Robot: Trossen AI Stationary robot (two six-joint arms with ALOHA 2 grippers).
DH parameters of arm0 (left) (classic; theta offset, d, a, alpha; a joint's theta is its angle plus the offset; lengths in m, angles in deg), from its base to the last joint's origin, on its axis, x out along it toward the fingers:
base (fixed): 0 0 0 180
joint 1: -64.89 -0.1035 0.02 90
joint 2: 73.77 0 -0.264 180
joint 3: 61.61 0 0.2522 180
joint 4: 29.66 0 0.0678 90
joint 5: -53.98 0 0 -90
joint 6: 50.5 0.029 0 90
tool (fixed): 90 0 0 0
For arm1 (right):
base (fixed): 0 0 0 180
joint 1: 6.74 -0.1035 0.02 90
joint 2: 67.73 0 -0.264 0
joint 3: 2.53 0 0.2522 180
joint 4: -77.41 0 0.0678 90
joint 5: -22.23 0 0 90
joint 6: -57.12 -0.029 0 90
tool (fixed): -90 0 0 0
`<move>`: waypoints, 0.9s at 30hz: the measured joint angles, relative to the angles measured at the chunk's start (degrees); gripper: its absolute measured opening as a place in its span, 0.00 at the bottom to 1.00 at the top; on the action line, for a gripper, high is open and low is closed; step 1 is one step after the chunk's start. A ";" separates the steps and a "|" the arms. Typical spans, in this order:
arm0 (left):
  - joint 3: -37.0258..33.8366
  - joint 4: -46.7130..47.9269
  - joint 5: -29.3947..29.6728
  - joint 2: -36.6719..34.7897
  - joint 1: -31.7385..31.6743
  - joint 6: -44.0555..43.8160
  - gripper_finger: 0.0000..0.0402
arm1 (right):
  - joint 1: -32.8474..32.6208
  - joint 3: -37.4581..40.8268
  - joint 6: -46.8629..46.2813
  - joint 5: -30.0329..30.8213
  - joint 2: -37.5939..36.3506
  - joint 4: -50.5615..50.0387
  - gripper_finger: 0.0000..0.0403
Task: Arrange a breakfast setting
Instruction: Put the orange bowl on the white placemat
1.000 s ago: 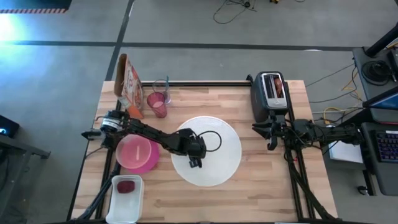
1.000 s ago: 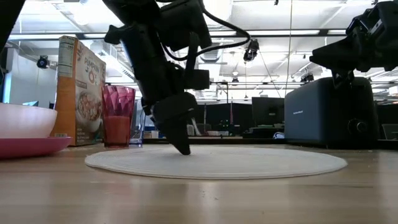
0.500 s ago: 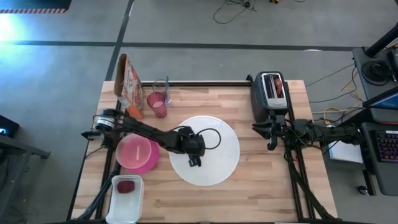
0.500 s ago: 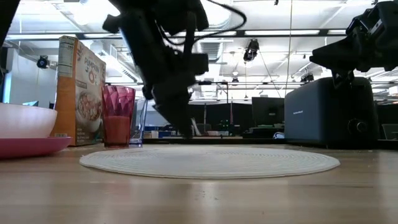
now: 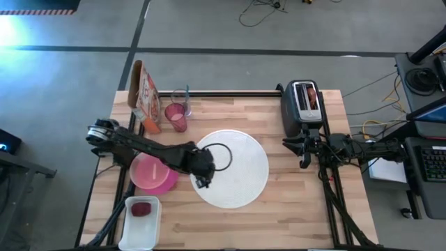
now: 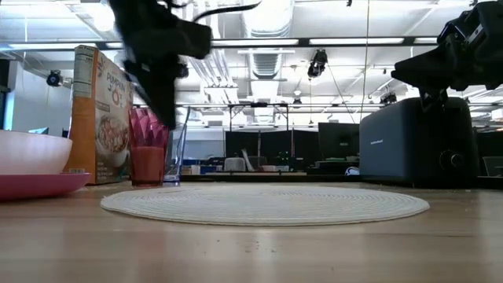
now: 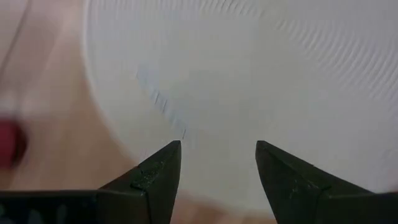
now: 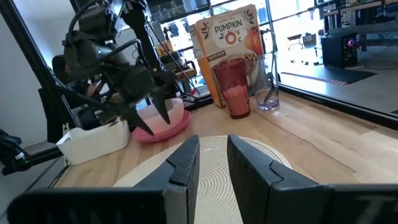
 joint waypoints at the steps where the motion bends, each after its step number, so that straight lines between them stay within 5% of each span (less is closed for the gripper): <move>1: 0.00 2.69 -0.83 -0.86 0.47 -2.33 0.48 | 0.02 0.00 0.00 0.00 0.00 0.00 0.18; 12: 0.03 23.51 -7.75 -7.83 9.84 -27.14 0.63 | 0.01 0.01 0.00 0.00 0.00 0.00 0.18; 27: -4.70 24.60 -7.50 -5.45 17.39 -37.50 0.71 | 0.01 0.00 0.00 0.02 0.00 0.00 0.18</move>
